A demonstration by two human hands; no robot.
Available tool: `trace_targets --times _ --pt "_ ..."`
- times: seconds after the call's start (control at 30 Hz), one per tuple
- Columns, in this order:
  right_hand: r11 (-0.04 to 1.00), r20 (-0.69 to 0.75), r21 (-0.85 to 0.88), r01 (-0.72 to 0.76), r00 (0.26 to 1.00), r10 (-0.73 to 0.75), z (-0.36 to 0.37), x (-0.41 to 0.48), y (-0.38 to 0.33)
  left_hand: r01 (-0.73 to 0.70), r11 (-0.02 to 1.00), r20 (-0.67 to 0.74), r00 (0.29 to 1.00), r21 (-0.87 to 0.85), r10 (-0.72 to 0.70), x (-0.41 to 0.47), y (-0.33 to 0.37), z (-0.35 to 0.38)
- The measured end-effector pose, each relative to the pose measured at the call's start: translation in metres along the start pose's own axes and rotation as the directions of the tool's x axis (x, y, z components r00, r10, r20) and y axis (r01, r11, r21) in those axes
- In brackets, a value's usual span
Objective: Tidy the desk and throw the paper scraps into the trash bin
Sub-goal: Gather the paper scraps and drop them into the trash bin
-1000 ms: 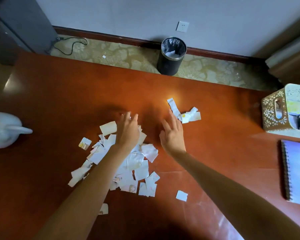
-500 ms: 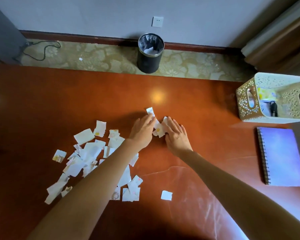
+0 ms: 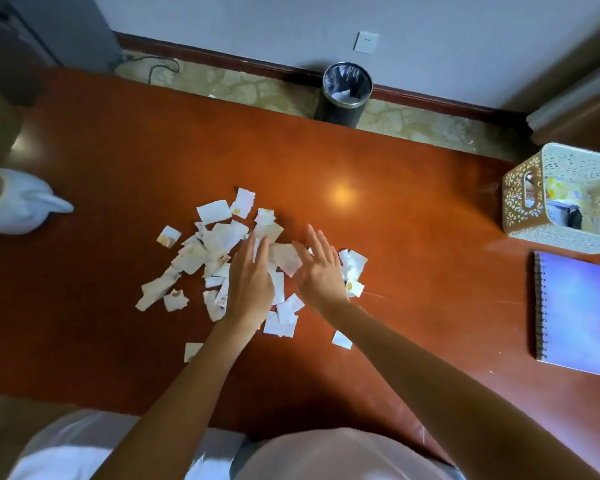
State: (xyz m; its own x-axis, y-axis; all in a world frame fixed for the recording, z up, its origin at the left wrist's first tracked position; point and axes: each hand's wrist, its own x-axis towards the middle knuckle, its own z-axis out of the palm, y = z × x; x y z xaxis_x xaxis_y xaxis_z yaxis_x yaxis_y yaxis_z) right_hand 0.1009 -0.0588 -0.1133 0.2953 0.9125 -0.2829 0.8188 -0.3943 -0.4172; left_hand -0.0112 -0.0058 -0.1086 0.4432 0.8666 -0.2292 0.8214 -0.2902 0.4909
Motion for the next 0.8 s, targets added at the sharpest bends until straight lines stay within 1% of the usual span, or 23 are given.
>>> trace_targets --times 0.03,0.07,0.1,0.17,0.23,0.3,0.4,0.5,0.57,0.67,0.73,0.8 --pt "0.996 0.133 -0.052 0.074 0.989 -0.066 0.003 0.002 -0.010 0.055 0.998 -0.030 0.998 0.013 -0.055 -0.006 -0.013 -0.005" --pt "0.981 0.237 -0.107 0.160 0.963 -0.131 0.008 0.004 -0.020 0.115 0.993 -0.046 0.992 0.027 -0.114 -0.014 -0.028 -0.009" --pt "0.956 0.307 -0.158 0.246 0.933 -0.189 0.013 0.005 -0.030 0.177 0.983 -0.054 0.983 0.041 -0.174 -0.022 -0.044 -0.012" --pt "0.903 0.381 -0.213 0.372 0.883 -0.274 0.029 0.007 -0.050 0.286 0.956 -0.062 0.957 0.065 -0.282 -0.037 -0.074 -0.017" --pt "0.871 0.414 -0.236 0.430 0.856 -0.310 0.045 0.010 -0.065 0.367 0.926 -0.053 0.930 0.090 -0.363 -0.045 -0.097 -0.020" --pt "0.838 0.437 -0.281 0.468 0.840 -0.322 0.056 0.012 -0.074 0.404 0.910 -0.024 0.915 0.093 -0.404 -0.048 -0.111 -0.021" --pt "0.784 0.478 -0.350 0.513 0.817 -0.321 0.062 0.014 -0.075 0.375 0.923 0.010 0.926 0.089 -0.377 -0.049 -0.119 -0.019" --pt "0.786 0.470 -0.362 0.502 0.826 -0.311 0.059 0.010 -0.062 0.313 0.941 0.014 0.948 0.129 -0.317 -0.053 -0.115 -0.013" --pt "0.805 0.457 -0.360 0.472 0.841 -0.289 0.054 0.001 -0.049 0.273 0.948 0.027 0.959 0.161 -0.281 -0.058 -0.105 -0.006" --pt "0.841 0.408 -0.363 0.401 0.880 -0.244 0.045 -0.017 -0.026 0.191 0.963 0.085 0.974 0.191 -0.210 -0.064 -0.083 0.008" --pt "0.862 0.366 -0.366 0.349 0.906 -0.212 0.038 -0.028 -0.009 0.126 0.975 0.134 0.979 0.185 -0.152 -0.066 -0.064 0.018" --pt "0.882 0.332 -0.382 0.275 0.932 -0.147 0.034 -0.041 0.010 0.066 0.986 0.196 0.976 0.151 -0.095 -0.070 -0.043 0.030"
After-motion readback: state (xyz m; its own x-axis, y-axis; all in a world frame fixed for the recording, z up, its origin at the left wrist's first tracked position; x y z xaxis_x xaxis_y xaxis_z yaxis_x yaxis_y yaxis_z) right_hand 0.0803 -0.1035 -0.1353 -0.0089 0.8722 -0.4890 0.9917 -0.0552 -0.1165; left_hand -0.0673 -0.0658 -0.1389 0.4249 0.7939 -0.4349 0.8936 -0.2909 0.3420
